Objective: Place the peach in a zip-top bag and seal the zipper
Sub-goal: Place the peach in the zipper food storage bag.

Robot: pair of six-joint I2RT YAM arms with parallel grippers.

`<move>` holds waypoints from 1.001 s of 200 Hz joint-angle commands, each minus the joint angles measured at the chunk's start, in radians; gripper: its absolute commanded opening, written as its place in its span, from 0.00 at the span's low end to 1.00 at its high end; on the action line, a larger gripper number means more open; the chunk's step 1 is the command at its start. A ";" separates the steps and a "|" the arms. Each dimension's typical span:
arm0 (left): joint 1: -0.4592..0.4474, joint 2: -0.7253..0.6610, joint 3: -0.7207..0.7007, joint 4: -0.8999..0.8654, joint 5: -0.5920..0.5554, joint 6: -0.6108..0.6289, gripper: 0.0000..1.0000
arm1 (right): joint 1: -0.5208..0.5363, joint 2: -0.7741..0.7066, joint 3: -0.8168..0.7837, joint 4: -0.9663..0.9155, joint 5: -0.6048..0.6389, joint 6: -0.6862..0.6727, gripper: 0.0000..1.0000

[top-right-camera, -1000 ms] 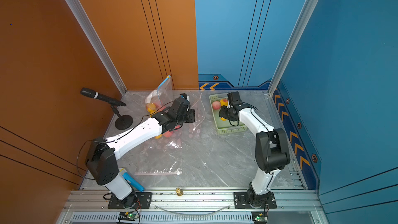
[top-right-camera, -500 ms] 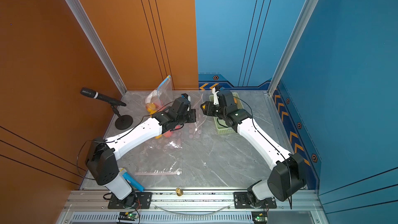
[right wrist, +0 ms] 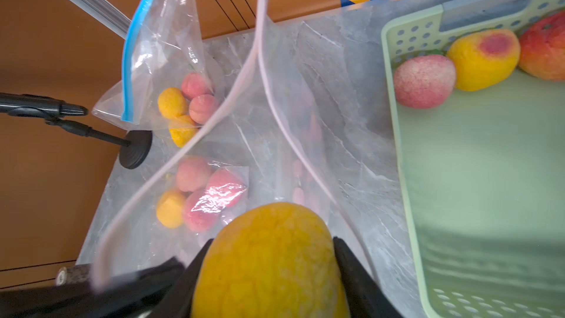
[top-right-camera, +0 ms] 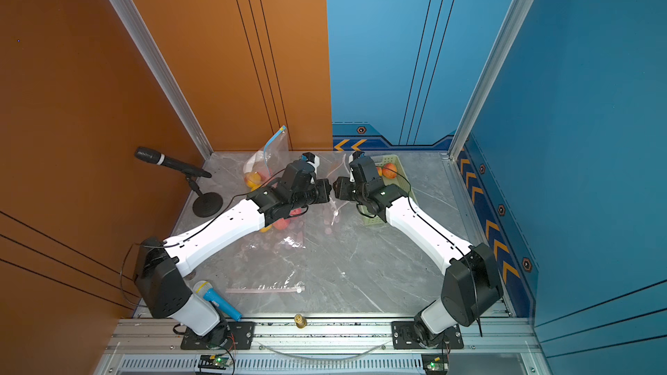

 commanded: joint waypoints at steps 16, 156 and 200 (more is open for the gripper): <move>0.004 -0.013 -0.005 0.048 0.083 -0.048 0.00 | 0.026 0.019 0.044 -0.100 0.097 -0.045 0.54; 0.007 -0.021 -0.018 0.005 0.070 -0.085 0.00 | 0.017 -0.182 0.085 -0.219 0.177 -0.124 0.72; 0.007 -0.028 -0.027 0.010 0.066 -0.081 0.00 | -0.029 -0.251 0.008 -0.227 0.189 -0.055 0.72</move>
